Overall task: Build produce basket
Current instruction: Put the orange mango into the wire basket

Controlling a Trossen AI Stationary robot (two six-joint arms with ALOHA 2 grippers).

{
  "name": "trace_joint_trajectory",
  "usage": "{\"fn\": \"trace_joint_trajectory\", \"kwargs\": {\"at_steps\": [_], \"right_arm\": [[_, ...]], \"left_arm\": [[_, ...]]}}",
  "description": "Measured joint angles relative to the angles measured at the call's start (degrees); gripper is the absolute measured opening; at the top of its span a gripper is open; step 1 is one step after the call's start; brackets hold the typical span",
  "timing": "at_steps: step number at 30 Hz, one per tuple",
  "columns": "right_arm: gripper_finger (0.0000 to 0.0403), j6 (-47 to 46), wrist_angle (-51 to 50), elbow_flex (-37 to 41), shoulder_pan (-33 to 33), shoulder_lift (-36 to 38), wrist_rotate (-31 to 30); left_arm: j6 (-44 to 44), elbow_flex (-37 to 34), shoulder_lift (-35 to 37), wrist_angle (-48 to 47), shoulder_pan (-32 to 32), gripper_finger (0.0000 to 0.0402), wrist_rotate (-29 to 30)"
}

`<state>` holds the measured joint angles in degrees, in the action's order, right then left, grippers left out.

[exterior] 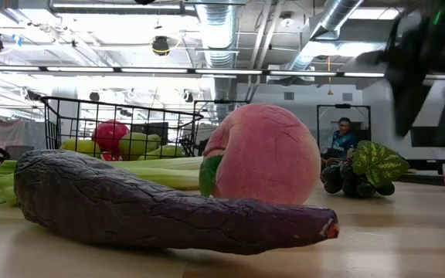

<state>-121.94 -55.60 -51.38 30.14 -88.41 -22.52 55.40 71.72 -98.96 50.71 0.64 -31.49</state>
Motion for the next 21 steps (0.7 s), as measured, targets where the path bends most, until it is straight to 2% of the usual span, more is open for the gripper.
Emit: {"fn": "trace_joint_trajectory", "kwargs": {"at_steps": [4, 8, 13, 21], "right_arm": [[0.0255, 1.8, -8.5, -6.8, 3.1, 5.0, 4.6], [0.0255, -0.2, -13.0, -11.0, 8.3, 6.0, 6.9], [0.0255, -10.5, -19.1, -14.1, 16.6, 3.1, 16.4], [0.0255, -12.2, -18.0, -16.2, 22.5, -3.6, 28.3]], "left_arm": [[0.3, 0.0, 0.0, 0.1, 0.0, 0.0340, -1.4], [0.2, 0.0, 0.0, 0.1, 0.2, 0.0340, -1.8], [-0.2, 0.0, 0.0, 0.1, 0.9, 0.0340, -1.8], [-1.1, 0.0, 0.0, -0.2, 1.2, 0.0340, -1.7]]}}
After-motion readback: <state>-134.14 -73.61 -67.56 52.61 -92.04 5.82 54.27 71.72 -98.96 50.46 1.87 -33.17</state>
